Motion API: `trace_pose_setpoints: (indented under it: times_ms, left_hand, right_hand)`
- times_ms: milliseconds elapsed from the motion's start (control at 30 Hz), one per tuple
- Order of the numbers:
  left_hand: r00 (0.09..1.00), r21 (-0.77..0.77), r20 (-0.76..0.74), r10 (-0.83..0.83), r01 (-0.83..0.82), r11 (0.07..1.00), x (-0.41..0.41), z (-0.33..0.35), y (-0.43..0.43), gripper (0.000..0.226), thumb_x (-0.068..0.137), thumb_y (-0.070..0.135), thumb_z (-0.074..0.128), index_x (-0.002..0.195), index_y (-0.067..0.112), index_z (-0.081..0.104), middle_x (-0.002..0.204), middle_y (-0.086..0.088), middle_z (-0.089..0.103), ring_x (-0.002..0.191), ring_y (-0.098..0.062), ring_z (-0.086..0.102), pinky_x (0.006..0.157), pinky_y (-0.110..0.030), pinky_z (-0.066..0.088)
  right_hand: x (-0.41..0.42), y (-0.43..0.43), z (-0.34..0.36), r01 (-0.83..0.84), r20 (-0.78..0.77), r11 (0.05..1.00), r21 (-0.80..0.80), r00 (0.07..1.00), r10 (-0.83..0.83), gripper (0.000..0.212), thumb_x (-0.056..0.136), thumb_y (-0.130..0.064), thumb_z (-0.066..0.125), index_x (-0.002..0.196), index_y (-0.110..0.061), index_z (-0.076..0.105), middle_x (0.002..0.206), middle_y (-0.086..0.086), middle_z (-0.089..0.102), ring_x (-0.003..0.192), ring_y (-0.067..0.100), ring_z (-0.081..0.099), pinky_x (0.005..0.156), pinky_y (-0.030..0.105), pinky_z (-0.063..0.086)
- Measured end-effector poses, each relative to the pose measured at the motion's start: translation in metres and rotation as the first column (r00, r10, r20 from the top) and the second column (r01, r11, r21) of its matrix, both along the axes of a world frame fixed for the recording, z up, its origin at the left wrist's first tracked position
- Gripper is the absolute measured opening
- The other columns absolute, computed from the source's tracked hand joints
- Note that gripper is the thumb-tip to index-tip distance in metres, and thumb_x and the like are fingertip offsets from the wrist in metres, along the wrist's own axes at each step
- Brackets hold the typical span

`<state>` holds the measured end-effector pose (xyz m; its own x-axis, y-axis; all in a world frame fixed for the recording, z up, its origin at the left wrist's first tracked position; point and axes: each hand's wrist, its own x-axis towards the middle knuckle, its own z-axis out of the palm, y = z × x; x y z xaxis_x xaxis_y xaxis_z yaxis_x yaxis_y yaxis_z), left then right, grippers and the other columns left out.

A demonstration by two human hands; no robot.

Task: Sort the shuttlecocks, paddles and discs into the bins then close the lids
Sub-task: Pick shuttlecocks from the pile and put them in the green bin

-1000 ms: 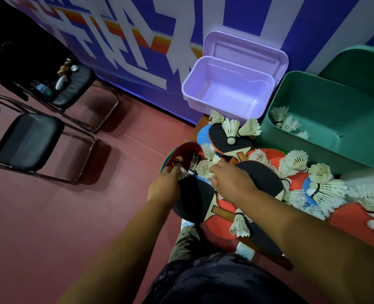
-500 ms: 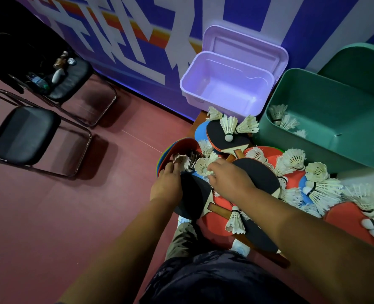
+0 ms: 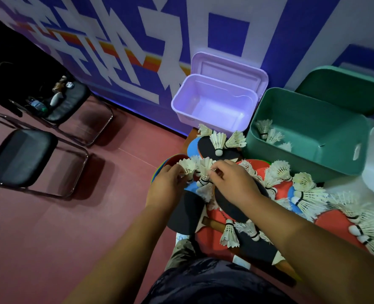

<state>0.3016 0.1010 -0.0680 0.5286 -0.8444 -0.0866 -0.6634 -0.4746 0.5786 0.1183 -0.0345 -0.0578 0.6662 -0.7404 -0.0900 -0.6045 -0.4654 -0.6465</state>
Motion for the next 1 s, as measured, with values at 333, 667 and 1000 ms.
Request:
trace_pose_setpoints:
  times_ms: [333, 667, 1000]
  left_hand:
    - [0.970, -0.209, -0.069, -0.232, 0.213, 0.954, -0.045, 0.069, -0.120, 0.015, 0.095, 0.041, 0.073, 0.093, 0.026, 0.075, 0.080, 0.004, 0.067, 0.077, -0.016, 0.063, 0.071, -0.034, 0.052]
    - [0.919, -0.126, -0.131, -0.371, 0.356, 0.926, -0.112, 0.074, -0.218, 0.020, 0.100, 0.040, 0.069, 0.111, 0.026, 0.078, 0.100, 0.002, 0.074, 0.087, -0.014, 0.067, 0.082, -0.029, 0.056]
    - [0.943, -0.028, -0.187, -0.275, 0.275, 0.961, -0.113, 0.061, -0.206, 0.024, 0.100, 0.019, 0.059, 0.117, 0.024, 0.076, 0.116, 0.007, 0.074, 0.094, -0.008, 0.063, 0.070, -0.010, 0.042]
  right_hand:
    - [-0.084, -0.071, 0.072, 0.424, 0.194, 0.904, 0.045, 0.884, -0.425, 0.014, 0.101, -0.043, 0.066, 0.097, -0.033, 0.073, 0.097, -0.014, 0.071, 0.087, 0.005, 0.067, 0.077, 0.029, 0.052]
    - [-0.168, -0.114, 0.063, 0.603, 0.035, 0.797, -0.038, 0.798, -0.602, 0.011, 0.099, -0.033, 0.066, 0.102, -0.027, 0.075, 0.104, -0.005, 0.072, 0.096, 0.019, 0.067, 0.085, 0.036, 0.054]
    - [-0.188, -0.107, 0.048, 0.572, -0.076, 0.821, 0.003, 0.818, -0.570, 0.020, 0.099, -0.022, 0.063, 0.116, -0.022, 0.075, 0.116, -0.002, 0.065, 0.090, 0.018, 0.063, 0.080, 0.030, 0.045]
